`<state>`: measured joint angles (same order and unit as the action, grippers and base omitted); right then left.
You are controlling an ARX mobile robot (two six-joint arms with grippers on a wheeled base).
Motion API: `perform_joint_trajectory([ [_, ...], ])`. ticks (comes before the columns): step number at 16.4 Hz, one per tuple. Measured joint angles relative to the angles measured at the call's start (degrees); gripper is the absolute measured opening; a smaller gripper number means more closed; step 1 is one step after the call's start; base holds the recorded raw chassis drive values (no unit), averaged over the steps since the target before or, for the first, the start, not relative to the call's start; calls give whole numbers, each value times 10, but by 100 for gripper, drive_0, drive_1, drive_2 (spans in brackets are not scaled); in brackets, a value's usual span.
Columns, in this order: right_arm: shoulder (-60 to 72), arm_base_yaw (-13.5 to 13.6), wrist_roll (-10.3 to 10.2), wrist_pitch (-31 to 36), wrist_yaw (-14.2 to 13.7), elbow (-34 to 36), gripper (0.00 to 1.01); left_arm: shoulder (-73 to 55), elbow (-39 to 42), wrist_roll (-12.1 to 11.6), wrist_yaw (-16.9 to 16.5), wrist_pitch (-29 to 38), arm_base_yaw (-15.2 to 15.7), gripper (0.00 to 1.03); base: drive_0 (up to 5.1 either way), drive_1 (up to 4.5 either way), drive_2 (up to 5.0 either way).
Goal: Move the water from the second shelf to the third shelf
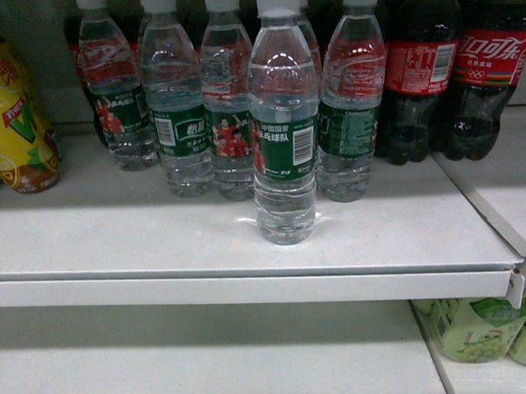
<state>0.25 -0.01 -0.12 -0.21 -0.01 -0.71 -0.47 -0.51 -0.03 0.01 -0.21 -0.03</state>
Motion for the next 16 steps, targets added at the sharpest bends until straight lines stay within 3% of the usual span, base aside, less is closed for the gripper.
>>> perform_joint_trajectory([
  [16,0,0,0,0,0,0,98,0,0,0,0,0,0,98,0,0,0],
])
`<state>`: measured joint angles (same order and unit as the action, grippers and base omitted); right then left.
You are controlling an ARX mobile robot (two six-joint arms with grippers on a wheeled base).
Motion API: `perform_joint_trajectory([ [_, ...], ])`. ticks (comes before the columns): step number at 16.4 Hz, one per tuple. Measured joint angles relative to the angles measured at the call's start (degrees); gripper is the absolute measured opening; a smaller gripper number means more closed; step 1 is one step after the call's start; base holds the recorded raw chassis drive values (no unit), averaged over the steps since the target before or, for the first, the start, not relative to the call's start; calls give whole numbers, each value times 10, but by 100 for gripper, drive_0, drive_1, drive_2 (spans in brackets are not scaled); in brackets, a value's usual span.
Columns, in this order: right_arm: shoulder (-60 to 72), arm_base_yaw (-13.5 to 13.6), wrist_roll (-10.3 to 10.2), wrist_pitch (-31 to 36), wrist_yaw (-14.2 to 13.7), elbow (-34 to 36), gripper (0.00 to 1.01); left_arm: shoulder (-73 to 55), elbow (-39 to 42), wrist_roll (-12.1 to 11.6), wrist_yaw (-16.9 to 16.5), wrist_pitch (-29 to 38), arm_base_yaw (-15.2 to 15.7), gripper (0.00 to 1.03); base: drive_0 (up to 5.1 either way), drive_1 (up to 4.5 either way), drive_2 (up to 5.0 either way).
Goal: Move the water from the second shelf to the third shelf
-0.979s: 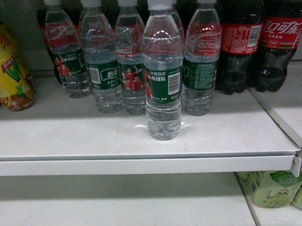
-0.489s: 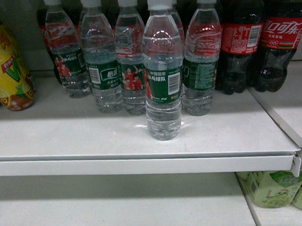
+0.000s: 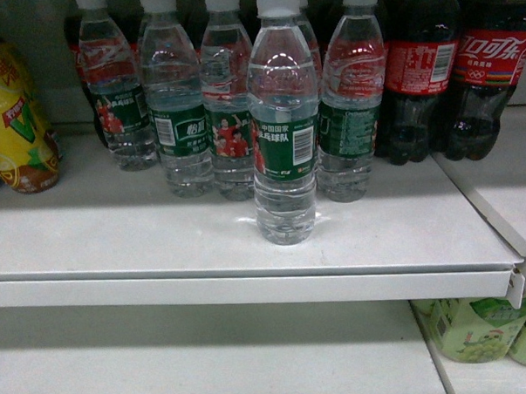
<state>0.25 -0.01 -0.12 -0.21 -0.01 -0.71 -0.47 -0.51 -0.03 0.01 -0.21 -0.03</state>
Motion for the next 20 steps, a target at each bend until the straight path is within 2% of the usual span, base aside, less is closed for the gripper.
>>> perform_joint_trajectory([
  [3,0,0,0,0,0,0,98,0,0,0,0,0,0,98,0,0,0],
  [4,25,-27,-22,-22,59,-8,98,0,0,0,0,0,0,98,0,0,0],
  [5,92,-66,-39,16,106,-22,98,0,0,0,0,0,0,98,0,0,0],
  [6,163,-99,-48,75,143,-48,98,0,0,0,0,0,0,98,0,0,0],
  [8,286,-100,-48,176,174,-123,98,0,0,0,0,0,0,98,0,0,0],
  [9,357,-93,-43,220,171,-165,98,0,0,0,0,0,0,98,0,0,0],
  [11,467,-67,-38,260,162,-228,98,0,0,0,0,0,0,98,0,0,0],
  [13,536,-29,-32,281,159,-251,98,0,0,0,0,0,0,98,0,0,0],
  [14,569,-1,-28,303,151,-252,98,0,0,0,0,0,0,98,0,0,0],
  [18,700,123,12,378,116,-252,98,0,0,0,0,0,0,98,0,0,0],
  [20,768,189,16,402,96,-257,98,0,0,0,0,0,0,98,0,0,0],
])
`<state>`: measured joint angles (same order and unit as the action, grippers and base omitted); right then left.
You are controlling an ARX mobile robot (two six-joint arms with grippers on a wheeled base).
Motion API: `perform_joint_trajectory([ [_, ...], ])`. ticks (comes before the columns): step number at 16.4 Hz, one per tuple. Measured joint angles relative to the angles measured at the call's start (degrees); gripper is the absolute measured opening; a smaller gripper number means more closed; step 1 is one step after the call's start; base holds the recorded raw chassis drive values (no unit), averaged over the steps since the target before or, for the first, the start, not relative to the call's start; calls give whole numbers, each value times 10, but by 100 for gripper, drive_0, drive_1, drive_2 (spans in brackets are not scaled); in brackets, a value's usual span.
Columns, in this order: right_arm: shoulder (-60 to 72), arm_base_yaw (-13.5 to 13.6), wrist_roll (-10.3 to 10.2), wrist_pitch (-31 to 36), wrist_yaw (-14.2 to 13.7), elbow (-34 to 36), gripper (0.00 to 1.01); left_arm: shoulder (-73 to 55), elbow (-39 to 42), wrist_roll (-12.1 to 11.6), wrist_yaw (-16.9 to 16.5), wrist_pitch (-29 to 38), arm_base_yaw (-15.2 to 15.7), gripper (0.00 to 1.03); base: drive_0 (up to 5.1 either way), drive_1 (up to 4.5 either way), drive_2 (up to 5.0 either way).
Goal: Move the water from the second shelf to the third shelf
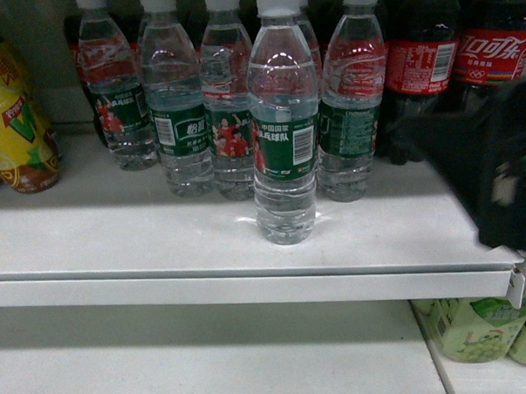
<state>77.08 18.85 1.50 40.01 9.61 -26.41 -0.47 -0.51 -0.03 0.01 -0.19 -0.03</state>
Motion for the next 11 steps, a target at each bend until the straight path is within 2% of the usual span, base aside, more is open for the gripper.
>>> perform_joint_trajectory([
  [2,56,54,-1,14,-15,-28,98,0,0,0,0,0,0,98,0,0,0],
  [4,103,90,-6,20,-29,-59,98,0,0,0,0,0,0,98,0,0,0],
  [6,141,111,-23,12,-45,-88,98,0,0,0,0,0,0,98,0,0,0],
  [11,209,135,-78,-10,-97,-173,98,0,0,0,0,0,0,98,0,0,0],
])
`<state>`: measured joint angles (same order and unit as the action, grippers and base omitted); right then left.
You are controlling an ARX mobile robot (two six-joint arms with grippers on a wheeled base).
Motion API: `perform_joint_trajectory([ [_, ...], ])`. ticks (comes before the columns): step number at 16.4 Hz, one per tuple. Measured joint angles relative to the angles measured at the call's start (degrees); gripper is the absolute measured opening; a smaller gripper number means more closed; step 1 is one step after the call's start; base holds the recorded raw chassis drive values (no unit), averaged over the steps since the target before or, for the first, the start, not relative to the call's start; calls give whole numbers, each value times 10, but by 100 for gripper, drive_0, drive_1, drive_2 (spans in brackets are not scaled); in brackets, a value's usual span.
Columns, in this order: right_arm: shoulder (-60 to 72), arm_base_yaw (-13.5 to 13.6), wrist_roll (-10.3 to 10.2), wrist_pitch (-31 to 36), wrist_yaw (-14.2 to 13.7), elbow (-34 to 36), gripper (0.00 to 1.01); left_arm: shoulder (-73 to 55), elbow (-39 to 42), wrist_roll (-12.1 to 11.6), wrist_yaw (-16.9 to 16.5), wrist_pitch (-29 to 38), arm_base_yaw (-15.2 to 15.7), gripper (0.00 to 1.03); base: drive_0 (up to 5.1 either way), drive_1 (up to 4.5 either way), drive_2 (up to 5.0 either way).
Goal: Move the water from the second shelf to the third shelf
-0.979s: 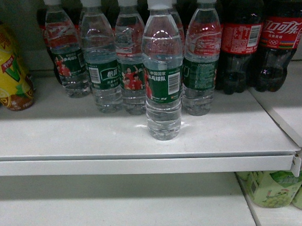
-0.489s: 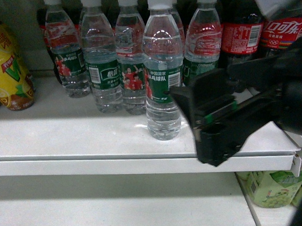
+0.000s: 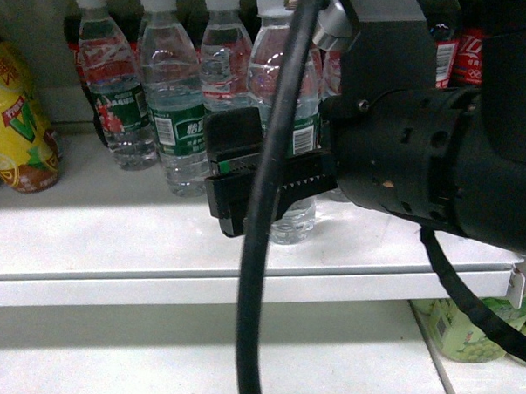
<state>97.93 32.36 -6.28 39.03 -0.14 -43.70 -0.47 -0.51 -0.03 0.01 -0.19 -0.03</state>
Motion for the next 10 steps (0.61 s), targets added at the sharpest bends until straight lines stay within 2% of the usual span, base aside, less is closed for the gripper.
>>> perform_joint_trajectory([
  [2,29,7,-17,-15,-28,-31,98,0,0,0,0,0,0,98,0,0,0],
  [6,82,11,-32,-32,-105,-92,98,0,0,0,0,0,0,98,0,0,0],
  [10,127,10,-42,-43,-138,-142,98,0,0,0,0,0,0,98,0,0,0],
])
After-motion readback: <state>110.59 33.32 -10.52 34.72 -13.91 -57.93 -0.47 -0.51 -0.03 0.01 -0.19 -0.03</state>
